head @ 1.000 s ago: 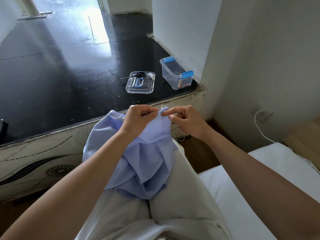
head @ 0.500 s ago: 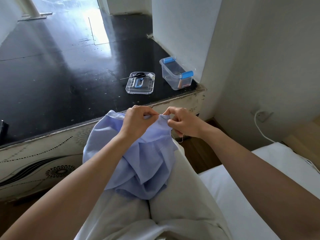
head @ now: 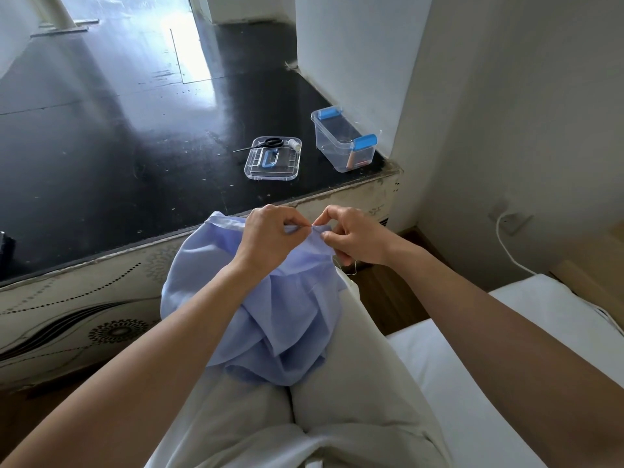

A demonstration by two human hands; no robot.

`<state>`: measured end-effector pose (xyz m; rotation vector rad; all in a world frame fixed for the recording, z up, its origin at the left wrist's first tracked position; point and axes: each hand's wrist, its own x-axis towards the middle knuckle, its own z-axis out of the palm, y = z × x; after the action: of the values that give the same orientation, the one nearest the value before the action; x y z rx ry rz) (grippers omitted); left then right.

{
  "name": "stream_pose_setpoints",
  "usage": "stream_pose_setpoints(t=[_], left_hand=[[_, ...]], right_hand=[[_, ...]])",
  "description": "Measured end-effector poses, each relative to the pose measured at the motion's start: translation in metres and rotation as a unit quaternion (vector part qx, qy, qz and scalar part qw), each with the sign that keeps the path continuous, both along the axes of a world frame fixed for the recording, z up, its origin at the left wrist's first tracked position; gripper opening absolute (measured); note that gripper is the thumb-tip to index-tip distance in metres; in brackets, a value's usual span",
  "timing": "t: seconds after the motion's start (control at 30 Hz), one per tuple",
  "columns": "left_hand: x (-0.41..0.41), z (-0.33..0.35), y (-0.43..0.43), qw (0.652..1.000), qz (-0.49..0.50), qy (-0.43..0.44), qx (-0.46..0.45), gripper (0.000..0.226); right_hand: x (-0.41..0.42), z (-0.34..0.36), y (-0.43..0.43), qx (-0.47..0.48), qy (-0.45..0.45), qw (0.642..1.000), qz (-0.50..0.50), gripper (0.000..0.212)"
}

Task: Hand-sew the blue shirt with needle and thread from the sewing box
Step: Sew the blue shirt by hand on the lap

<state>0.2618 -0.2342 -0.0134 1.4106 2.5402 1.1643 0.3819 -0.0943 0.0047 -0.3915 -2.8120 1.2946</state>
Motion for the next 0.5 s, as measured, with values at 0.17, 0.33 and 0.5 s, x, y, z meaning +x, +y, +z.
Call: stream_pose_setpoints(t=[0.17,0.33,0.5], left_hand=[[-0.0021,0.0011,0.0017,0.999,0.024,-0.027,-0.013,0.008],[-0.0046,-0.0009,0.0021,0.996,0.044,-0.077,-0.028,0.011],[-0.0037,-0.0005,0.0024,0.993,0.048,-0.099,-0.042,0.015]], right_hand=[[-0.0022,-0.0011,0.0021,-0.010,0.017,1.000,-0.017,0.015],[0.0019,0.0010,0.0057,-0.056,0.025,0.998,-0.015,0.019],[0.0062,-0.0006,0.0083,-0.100,0.028,0.995,-0.006,0.026]])
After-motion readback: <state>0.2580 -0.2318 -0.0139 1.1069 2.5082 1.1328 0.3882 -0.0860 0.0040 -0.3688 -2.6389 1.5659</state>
